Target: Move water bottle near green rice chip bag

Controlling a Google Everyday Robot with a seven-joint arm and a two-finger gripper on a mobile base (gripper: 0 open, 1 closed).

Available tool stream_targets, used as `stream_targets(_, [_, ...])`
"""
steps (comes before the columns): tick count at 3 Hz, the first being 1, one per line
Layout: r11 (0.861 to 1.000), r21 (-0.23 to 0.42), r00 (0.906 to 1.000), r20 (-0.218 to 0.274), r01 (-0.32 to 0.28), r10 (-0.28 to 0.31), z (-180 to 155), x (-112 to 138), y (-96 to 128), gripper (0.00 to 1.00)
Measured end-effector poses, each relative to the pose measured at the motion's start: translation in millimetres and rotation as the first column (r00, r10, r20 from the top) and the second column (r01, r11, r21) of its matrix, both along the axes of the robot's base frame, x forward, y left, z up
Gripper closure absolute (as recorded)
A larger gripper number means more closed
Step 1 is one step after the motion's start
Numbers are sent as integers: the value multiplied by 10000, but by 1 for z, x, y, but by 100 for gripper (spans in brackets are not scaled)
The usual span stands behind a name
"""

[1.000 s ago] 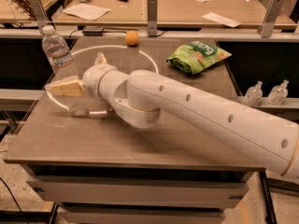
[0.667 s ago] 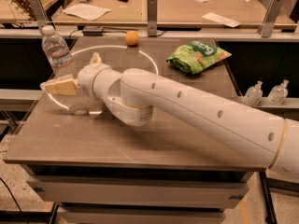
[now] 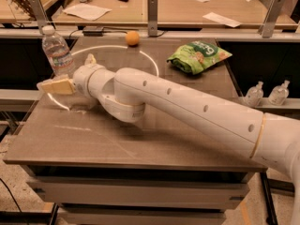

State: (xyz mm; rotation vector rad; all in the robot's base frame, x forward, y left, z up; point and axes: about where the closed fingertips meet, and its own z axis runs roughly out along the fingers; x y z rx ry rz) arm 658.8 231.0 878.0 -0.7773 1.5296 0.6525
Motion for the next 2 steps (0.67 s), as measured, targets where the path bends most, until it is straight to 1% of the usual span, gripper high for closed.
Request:
stream_targets(1, [9997, -21, 9997, -51, -227, 227, -3, 4, 11, 12])
stream_targets(2, [9986, -170, 9987, -41, -501, 500, -6, 4, 12, 34])
